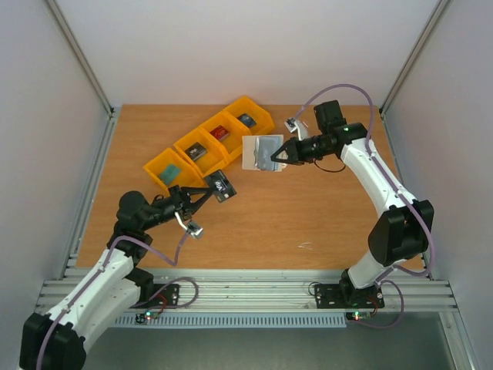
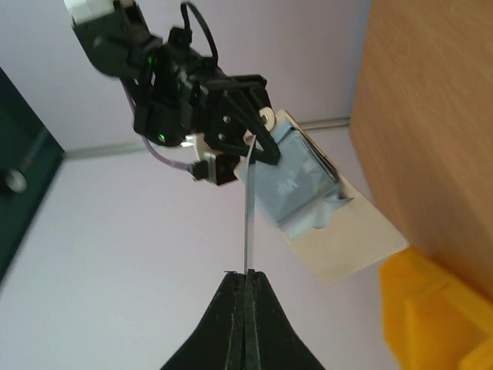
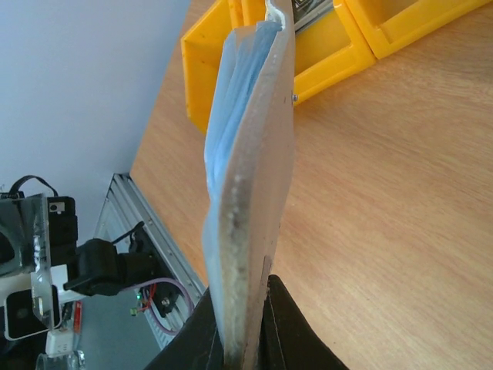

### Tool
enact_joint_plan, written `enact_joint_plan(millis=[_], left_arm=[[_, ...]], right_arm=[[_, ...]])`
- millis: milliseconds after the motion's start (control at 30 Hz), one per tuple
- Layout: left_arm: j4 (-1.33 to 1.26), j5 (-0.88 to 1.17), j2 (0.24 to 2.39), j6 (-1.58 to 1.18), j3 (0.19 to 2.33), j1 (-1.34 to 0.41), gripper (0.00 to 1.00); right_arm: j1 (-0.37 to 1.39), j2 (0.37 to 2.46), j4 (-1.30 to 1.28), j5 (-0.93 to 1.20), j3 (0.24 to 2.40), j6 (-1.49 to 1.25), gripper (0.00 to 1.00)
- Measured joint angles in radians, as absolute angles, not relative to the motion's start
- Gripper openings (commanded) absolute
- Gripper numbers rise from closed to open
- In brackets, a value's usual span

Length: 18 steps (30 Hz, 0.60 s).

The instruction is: Take the credit cards out of the card holder

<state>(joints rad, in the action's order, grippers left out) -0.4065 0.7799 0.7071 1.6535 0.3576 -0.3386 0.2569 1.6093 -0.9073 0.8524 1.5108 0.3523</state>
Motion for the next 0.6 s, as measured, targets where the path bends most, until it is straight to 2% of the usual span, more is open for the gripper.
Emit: enact_joint_plan(millis=[300,600], left_arm=[[-0.477,0.798,0.748,1.914,0.352,-0.338,0.00],[-0.442,0.699,0.873,1.929,0.409,-0.341,0.00]], right_arm=[[0.257,1.633,-0.917,0.857,1.521,0.368,0.01],[0.257,1.668,-0.937,0.857,1.523,0.402,0.01]])
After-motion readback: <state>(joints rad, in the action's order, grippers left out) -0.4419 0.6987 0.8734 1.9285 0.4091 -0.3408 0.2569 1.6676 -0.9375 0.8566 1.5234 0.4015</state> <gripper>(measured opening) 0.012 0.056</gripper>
